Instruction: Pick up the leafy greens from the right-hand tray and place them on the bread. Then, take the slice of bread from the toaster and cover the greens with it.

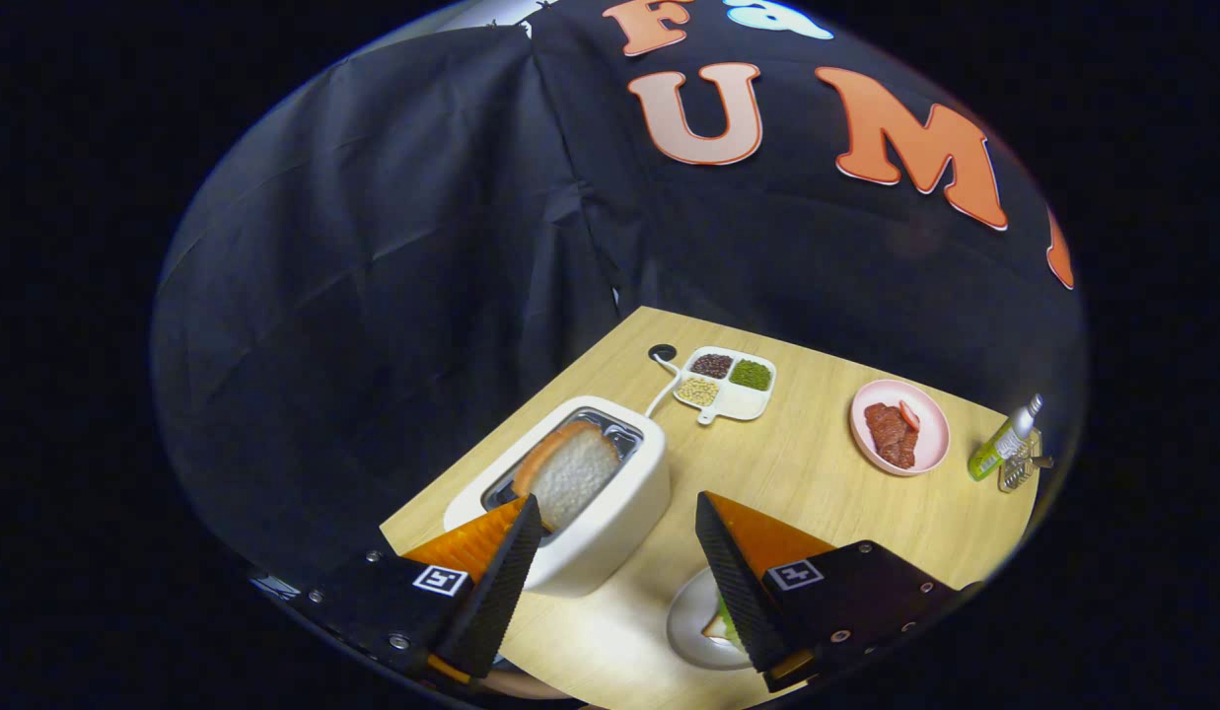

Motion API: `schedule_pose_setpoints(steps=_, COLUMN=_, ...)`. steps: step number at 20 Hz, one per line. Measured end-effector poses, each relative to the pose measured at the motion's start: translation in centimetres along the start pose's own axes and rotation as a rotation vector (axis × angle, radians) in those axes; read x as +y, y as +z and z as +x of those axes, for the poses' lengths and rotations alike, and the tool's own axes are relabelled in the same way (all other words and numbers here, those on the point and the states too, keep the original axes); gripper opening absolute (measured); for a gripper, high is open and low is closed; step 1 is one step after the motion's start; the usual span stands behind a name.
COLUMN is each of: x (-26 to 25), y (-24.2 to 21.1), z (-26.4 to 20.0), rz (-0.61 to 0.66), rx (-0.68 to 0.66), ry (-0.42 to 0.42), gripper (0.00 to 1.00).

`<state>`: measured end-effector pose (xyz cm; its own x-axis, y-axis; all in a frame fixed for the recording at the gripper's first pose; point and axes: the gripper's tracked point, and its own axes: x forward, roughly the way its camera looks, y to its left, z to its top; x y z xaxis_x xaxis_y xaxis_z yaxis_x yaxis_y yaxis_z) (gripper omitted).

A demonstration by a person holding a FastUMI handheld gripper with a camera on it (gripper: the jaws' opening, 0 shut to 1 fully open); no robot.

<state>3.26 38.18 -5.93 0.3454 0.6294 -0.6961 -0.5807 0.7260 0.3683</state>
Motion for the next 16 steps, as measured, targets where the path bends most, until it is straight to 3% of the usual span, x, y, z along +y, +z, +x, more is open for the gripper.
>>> schedule_pose_setpoints(steps=11, x=4.6, y=0.5, z=7.3, rz=0.131, rx=0.213, ry=0.045, gripper=0.89)
schedule_pose_setpoints(steps=15, x=4.0, y=-0.4, z=8.8, rz=0.178, rx=0.261, ry=0.018, gripper=0.73)
schedule_pose_setpoints(steps=16, x=3.7, y=-0.4, z=8.9, rz=0.182, rx=0.255, ry=0.008, gripper=0.64)
